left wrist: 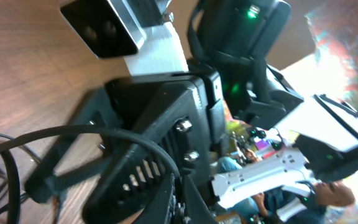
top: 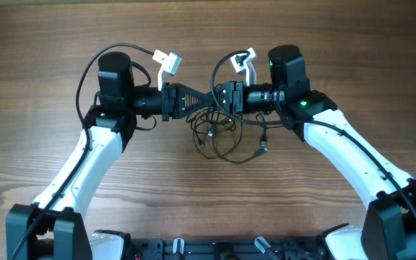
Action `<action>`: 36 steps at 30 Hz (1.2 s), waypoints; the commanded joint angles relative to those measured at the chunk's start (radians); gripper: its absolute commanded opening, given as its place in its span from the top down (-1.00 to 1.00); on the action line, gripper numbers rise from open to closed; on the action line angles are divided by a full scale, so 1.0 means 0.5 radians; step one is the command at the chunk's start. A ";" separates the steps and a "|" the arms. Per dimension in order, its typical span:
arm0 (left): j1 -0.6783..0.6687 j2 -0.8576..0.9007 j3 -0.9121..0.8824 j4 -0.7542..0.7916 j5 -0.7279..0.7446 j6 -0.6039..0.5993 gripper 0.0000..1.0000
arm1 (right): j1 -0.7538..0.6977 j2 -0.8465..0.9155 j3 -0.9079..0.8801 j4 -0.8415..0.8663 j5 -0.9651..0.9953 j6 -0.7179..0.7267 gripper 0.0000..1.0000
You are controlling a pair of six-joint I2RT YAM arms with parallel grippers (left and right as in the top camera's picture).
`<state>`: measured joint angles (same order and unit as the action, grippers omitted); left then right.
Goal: Untangle cables
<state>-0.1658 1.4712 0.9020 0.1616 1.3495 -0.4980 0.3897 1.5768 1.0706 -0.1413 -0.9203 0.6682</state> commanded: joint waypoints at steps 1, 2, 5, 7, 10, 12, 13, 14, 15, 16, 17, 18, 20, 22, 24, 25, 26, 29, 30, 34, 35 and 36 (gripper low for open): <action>-0.058 -0.037 0.006 0.009 -0.169 0.038 0.92 | 0.069 0.027 0.030 -0.072 0.098 0.544 -0.04; -0.074 -0.037 0.006 0.012 -0.175 0.039 0.92 | 0.087 0.027 0.029 -0.098 0.160 0.613 -0.04; -0.116 -0.037 0.006 0.016 -0.173 0.038 0.92 | 0.130 0.027 0.028 -0.128 0.314 0.757 -0.03; -0.140 -0.037 0.006 0.016 -0.172 0.023 0.92 | 0.150 0.027 0.028 -0.130 0.401 0.841 -0.04; -0.163 -0.037 0.006 0.017 -0.166 -0.008 0.92 | 0.157 0.027 0.028 -0.124 0.507 0.932 -0.03; -0.172 -0.037 0.006 0.038 -0.166 -0.067 0.92 | 0.157 0.027 0.028 -0.121 0.587 0.986 -0.03; -0.172 -0.037 0.006 0.056 -0.165 -0.092 0.92 | 0.157 0.027 0.028 -0.119 0.610 1.012 -0.03; -0.172 -0.037 0.006 0.082 -0.166 -0.131 0.92 | 0.157 0.027 0.028 -0.117 0.629 1.051 -0.03; -0.172 -0.037 0.006 0.110 -0.166 -0.169 0.92 | 0.157 0.027 0.028 -0.116 0.639 1.087 -0.03; -0.172 -0.037 0.006 0.146 -0.166 -0.211 0.92 | 0.157 0.027 0.028 -0.114 0.644 1.121 -0.03; -0.172 -0.037 0.006 0.190 -0.166 -0.263 0.92 | 0.157 0.027 0.028 -0.111 0.643 1.161 -0.04; -0.172 -0.040 0.006 0.238 -0.166 -0.322 0.92 | 0.157 0.027 0.028 -0.106 0.644 1.196 -0.03; -0.172 -0.041 0.006 0.360 -0.166 -0.446 0.92 | 0.157 0.027 0.028 -0.071 0.643 1.234 -0.03; -0.172 -0.044 0.006 0.510 -0.166 -0.578 0.92 | 0.157 0.027 0.028 -0.021 0.642 1.234 -0.03; -0.171 -0.050 0.006 0.637 -0.166 -0.694 0.92 | 0.157 0.027 0.028 0.023 0.642 1.237 -0.03; -0.171 -0.052 0.006 0.718 -0.166 -0.772 0.92 | 0.157 0.027 0.028 0.051 0.642 1.237 -0.03; -0.170 -0.052 0.006 0.780 -0.166 -0.838 0.92 | 0.157 0.027 0.028 0.076 0.642 1.236 -0.03; -0.169 -0.052 0.006 0.854 -0.166 -0.922 0.92 | 0.157 0.027 0.028 0.153 0.629 1.239 -0.02; -0.169 -0.052 0.006 0.851 -0.166 -0.921 0.92 | 0.157 0.027 0.028 0.164 0.623 1.246 0.06; -0.169 -0.051 0.006 0.851 -0.166 -0.919 0.92 | 0.157 0.026 0.028 0.156 0.571 1.266 0.66; -0.169 -0.051 0.006 0.851 -0.166 -0.919 0.92 | 0.157 0.026 0.028 0.150 0.558 1.265 0.90; -0.169 -0.051 0.006 0.850 -0.166 -0.917 0.92 | 0.157 0.026 0.028 0.147 0.551 1.266 0.91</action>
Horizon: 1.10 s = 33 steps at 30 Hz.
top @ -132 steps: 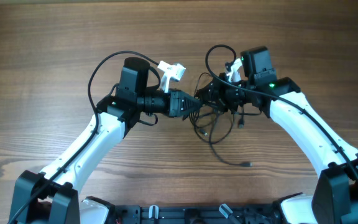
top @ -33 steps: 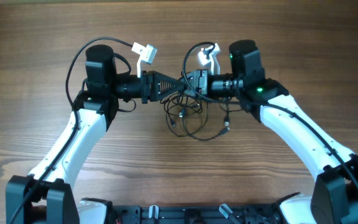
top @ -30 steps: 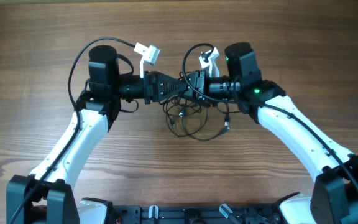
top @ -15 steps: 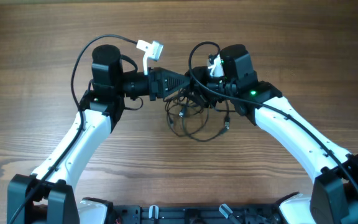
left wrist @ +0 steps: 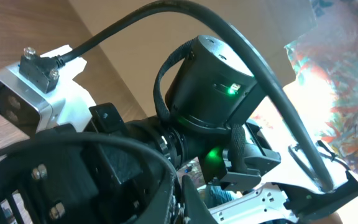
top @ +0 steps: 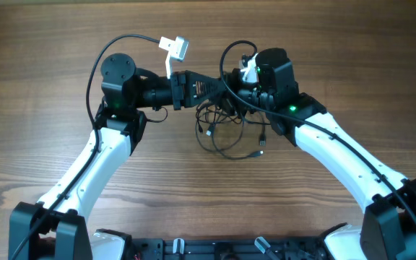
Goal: Untangle cables
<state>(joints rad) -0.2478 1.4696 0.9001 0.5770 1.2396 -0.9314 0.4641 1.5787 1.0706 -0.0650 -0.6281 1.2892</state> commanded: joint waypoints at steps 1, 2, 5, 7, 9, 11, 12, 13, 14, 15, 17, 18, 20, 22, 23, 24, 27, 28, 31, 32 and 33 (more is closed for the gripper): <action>-0.005 -0.048 0.010 0.012 0.054 -0.034 0.92 | 0.008 0.022 0.028 -0.007 -0.034 0.024 0.91; -0.005 -0.048 0.010 0.004 0.054 -0.030 0.92 | 0.008 0.022 0.028 -0.009 -0.033 0.021 0.91; 0.008 -0.048 0.010 -0.056 0.067 0.047 0.92 | 0.008 0.022 0.028 -0.047 -0.034 -0.031 0.91; 0.027 -0.048 0.010 -0.160 0.068 0.175 0.92 | 0.008 0.022 0.028 -0.136 -0.034 -0.116 0.91; 0.065 -0.048 0.010 -0.359 0.048 0.372 0.92 | 0.008 0.022 0.028 -0.298 -0.032 -0.308 0.92; 0.115 -0.048 0.010 -0.644 -0.031 0.576 0.92 | 0.005 0.022 0.028 -0.462 -0.023 -0.502 0.92; 0.145 -0.048 0.010 -0.797 -0.082 0.677 0.92 | -0.004 0.022 0.028 -0.565 -0.001 -0.600 0.91; 0.178 -0.048 0.010 -0.968 -0.149 0.797 0.92 | -0.014 0.022 0.028 -0.627 0.007 -0.669 0.92; 0.217 -0.048 0.010 -1.189 -0.256 0.951 0.92 | -0.030 0.022 0.028 -0.652 0.003 -0.745 0.91; 0.241 -0.048 0.010 -1.326 -0.337 1.031 0.92 | -0.043 0.022 0.028 -0.654 -0.005 -0.793 0.91; 0.306 -0.048 0.010 -1.688 -0.619 1.213 0.92 | -0.091 0.021 0.028 -0.663 -0.060 -0.887 0.91; 0.338 -0.048 0.010 -1.852 -0.787 1.266 0.92 | -0.120 0.018 0.028 -0.671 -0.095 -0.900 0.91; 0.394 -0.048 0.010 -2.126 -1.151 1.280 0.92 | -0.185 0.018 0.028 -0.668 -0.163 -0.896 0.91; 0.436 -0.048 0.010 -2.324 -1.454 1.279 0.92 | -0.254 0.018 0.028 -0.591 -0.342 -0.898 0.91; 0.451 -0.048 0.009 -2.394 -1.568 1.280 0.92 | -0.294 0.018 0.028 -0.494 -0.492 -0.900 0.91; 0.457 -0.048 0.009 -2.425 -1.621 1.280 0.92 | -0.323 0.018 0.028 -0.393 -0.626 -0.898 0.92; 0.457 -0.048 0.009 -2.437 -1.659 1.279 0.92 | -0.399 0.018 0.028 0.080 -1.099 -0.776 0.91; 0.457 -0.048 0.009 -2.433 -1.659 1.279 0.92 | -0.415 0.018 0.028 0.233 -1.206 -0.702 0.91; 0.457 -0.048 0.010 -2.419 -1.659 1.279 0.92 | -0.444 0.018 0.028 0.636 -1.404 -0.549 0.87; 0.457 -0.048 0.009 -2.419 -1.659 1.279 0.92 | -0.447 0.018 0.028 0.707 -1.427 -0.517 0.85; 0.457 -0.048 0.009 -2.419 -1.659 1.278 0.92 | -0.446 0.018 0.028 0.739 -1.436 -0.502 0.85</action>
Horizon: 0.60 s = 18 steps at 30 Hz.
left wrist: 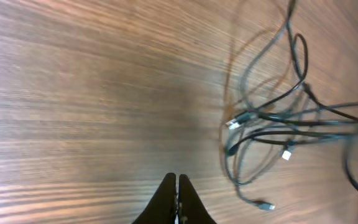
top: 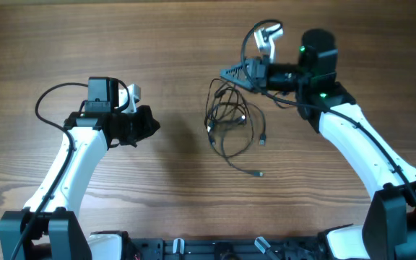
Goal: Untangle cables
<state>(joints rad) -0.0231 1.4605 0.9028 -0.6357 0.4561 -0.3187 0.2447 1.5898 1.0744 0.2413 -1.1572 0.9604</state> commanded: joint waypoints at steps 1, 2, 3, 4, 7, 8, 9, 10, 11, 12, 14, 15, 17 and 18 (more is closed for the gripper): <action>0.008 -0.030 0.004 0.005 -0.092 0.045 0.92 | -0.008 -0.004 0.021 0.116 -0.379 0.159 0.85; 0.008 -0.030 0.004 0.005 -0.077 0.045 0.92 | -0.008 -0.004 0.021 0.097 -0.381 0.157 0.85; 0.008 -0.030 0.004 0.005 -0.035 0.045 0.92 | -0.007 -0.004 0.021 0.072 -0.381 0.146 0.85; 0.008 -0.030 0.004 0.007 0.031 0.047 0.92 | -0.003 -0.004 0.020 0.037 -0.380 0.121 0.85; 0.007 -0.030 0.004 0.027 0.249 0.047 0.92 | 0.000 -0.004 0.020 -0.042 -0.375 0.114 0.85; 0.005 -0.030 0.004 0.043 0.323 0.048 0.86 | 0.000 -0.004 0.020 -0.040 -0.400 0.114 0.85; -0.001 -0.030 0.004 0.063 0.389 0.047 0.69 | 0.000 -0.004 0.020 -0.015 -0.442 0.124 0.85; -0.009 -0.030 0.004 0.086 0.446 0.047 0.45 | 0.000 -0.004 0.021 0.040 -0.510 0.137 0.85; -0.020 -0.030 0.004 0.110 0.483 0.047 0.30 | 0.000 -0.004 0.020 0.124 -0.588 0.167 0.85; -0.034 -0.030 0.004 0.132 0.506 0.047 0.21 | 0.000 -0.004 0.021 0.217 -0.668 0.196 0.85; -0.068 -0.030 0.004 0.169 0.509 0.048 0.13 | 0.000 -0.004 0.021 0.455 -0.816 0.306 0.84; -0.086 -0.030 0.004 0.187 0.510 0.047 0.13 | -0.001 -0.004 0.021 0.587 -0.871 0.387 0.83; -0.127 -0.030 0.004 0.212 0.510 0.047 0.13 | -0.001 -0.004 0.021 0.828 -0.916 0.510 0.81; -0.149 -0.030 0.004 0.220 0.510 0.047 0.13 | -0.001 -0.004 0.021 0.933 -0.914 0.570 0.81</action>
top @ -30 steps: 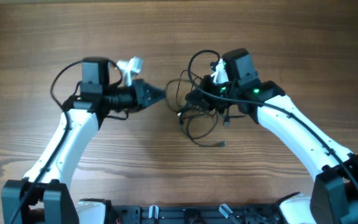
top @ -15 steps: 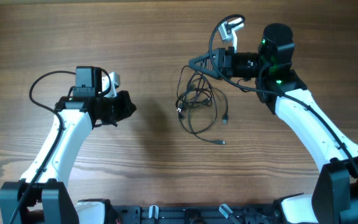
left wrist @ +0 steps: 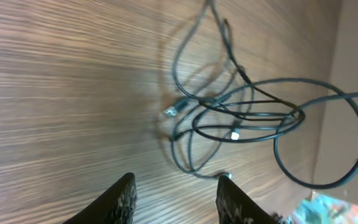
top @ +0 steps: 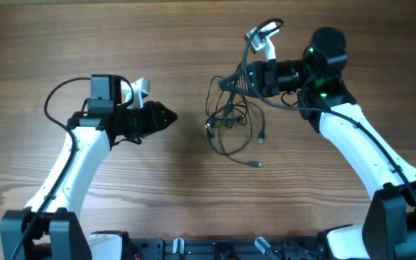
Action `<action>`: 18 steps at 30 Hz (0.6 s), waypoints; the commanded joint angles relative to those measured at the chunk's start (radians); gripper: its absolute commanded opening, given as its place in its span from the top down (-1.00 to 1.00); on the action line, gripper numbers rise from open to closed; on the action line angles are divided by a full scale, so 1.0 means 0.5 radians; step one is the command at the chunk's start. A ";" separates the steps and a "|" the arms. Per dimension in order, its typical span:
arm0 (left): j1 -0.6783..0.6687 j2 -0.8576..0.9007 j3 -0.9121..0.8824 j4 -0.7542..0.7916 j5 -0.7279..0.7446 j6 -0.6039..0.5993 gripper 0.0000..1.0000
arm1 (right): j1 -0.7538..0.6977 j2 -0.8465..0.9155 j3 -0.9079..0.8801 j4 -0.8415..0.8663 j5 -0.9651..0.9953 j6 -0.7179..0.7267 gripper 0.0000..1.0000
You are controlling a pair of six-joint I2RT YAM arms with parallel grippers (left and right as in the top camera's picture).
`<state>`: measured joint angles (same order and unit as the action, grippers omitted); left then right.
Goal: Untangle cables
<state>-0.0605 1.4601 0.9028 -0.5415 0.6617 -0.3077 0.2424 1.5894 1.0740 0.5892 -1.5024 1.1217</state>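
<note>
A tangle of thin dark cables (top: 230,124) lies in loops at the table's middle, with small plug ends at its front (top: 258,165). My right gripper (top: 228,81) reaches in from the right at the tangle's far edge, shut on strands that rise to it. My left gripper (top: 169,115) points right, a short way left of the tangle. In the left wrist view that gripper (left wrist: 176,180) stands open and empty, with the cable loops (left wrist: 241,115) ahead of it and a pale plug (left wrist: 234,134) among them.
The wooden table (top: 63,43) carries nothing else. Each arm's own thick black camera cable arcs above its wrist (top: 63,92). A black frame (top: 215,249) runs along the table's front edge.
My left gripper was shut and is now open, and it sits a little further right, nearer the tangle. The right gripper still holds the strands, slightly lower and closer to the tangle.
First both grippers met tip to tip over the tangle at the table's middle. Then they were still together, slightly further back. After that they were apart: the left shut and empty at the left, the right holding strands at the upper right. Now the left is open.
</note>
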 commanded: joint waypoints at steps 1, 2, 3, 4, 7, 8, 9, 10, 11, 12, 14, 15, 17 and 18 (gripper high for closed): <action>-0.100 -0.029 0.004 0.038 0.098 0.025 0.14 | 0.004 -0.003 0.021 0.321 -0.212 0.302 0.81; -0.125 -0.029 0.004 0.046 0.098 0.026 0.14 | 0.004 -0.003 0.021 0.356 -0.192 0.331 0.80; -0.153 -0.029 0.005 0.054 0.098 0.026 0.14 | 0.004 -0.003 0.021 0.371 -0.162 0.336 0.84; -0.172 -0.029 0.004 0.062 0.097 0.027 0.14 | 0.004 -0.003 0.021 0.366 -0.125 0.336 0.86; -0.233 -0.029 0.004 0.106 0.096 0.026 0.16 | 0.004 0.014 0.021 0.314 0.030 0.317 0.91; -0.246 -0.029 0.004 0.117 0.096 0.025 0.16 | 0.002 0.024 0.021 0.296 0.086 0.311 0.91; -0.255 -0.029 0.004 0.121 0.096 0.025 0.17 | 0.000 0.039 0.021 0.276 0.160 0.289 0.91; -0.258 -0.029 0.005 0.120 0.097 0.025 0.18 | -0.002 0.050 0.021 0.246 0.243 0.265 0.91; -0.259 -0.029 0.004 0.118 0.097 0.025 0.19 | -0.005 0.060 0.021 0.198 0.317 0.238 0.91; -0.259 -0.029 0.004 0.115 0.097 0.025 0.22 | -0.008 0.076 0.021 0.116 0.456 0.171 0.91; -0.259 -0.029 0.004 0.110 0.098 0.024 0.24 | -0.021 0.089 0.021 -0.090 0.728 0.034 0.91; -0.259 -0.029 0.005 0.104 0.098 0.024 0.24 | -0.028 0.089 0.021 -0.228 0.902 -0.062 0.91; -0.265 -0.029 0.004 0.090 0.098 0.024 0.28 | -0.043 0.089 0.021 -0.520 1.281 -0.276 0.90; -0.272 -0.029 0.005 0.083 0.098 0.024 0.28 | -0.048 0.089 0.021 -0.635 1.429 -0.362 0.91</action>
<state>-0.1883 1.4601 0.9028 -0.4927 0.6914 -0.3077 0.2337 1.6150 1.0760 0.3695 -1.1358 1.1263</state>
